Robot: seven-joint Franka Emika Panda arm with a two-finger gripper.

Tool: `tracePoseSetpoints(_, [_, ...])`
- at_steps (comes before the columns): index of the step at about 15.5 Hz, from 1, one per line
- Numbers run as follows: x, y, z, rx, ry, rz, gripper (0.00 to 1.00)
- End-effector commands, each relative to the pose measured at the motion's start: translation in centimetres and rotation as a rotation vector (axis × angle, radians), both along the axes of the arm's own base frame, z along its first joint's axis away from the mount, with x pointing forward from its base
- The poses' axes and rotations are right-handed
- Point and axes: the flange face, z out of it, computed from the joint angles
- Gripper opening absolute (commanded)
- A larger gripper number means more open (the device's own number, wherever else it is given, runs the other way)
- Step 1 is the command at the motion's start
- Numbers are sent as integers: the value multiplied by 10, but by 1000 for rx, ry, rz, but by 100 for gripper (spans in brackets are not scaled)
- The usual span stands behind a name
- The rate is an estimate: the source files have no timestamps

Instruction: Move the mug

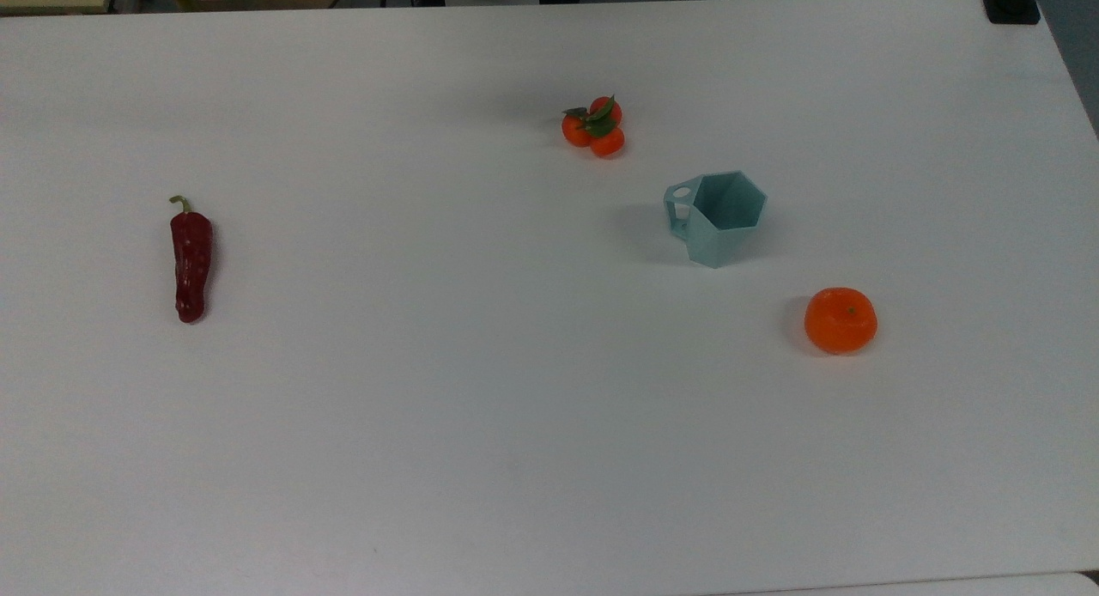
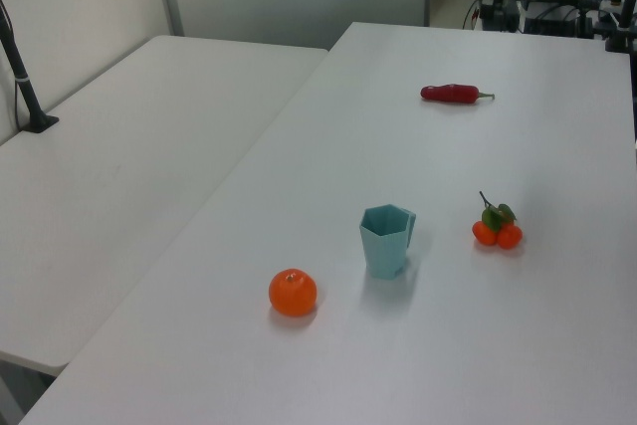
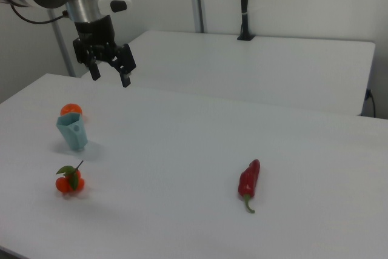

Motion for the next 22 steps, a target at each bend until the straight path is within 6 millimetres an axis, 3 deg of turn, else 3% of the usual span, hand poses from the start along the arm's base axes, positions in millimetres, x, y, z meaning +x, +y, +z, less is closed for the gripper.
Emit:
tracePoseSetpoints(1, [-4, 8, -11, 19, 16, 28, 100])
tracePoseSetpoints(5, [-13, 32, -19, 28, 76, 77, 100])
tracePoseSetpoints(10, [-14, 35, -36, 26, 107, 92, 100])
tracePoseSetpoints(18, [-19, 65, -39, 22, 122, 358, 100])
tracePoseSetpoints(22, [-22, 104, -38, 12, 108, 522, 100])
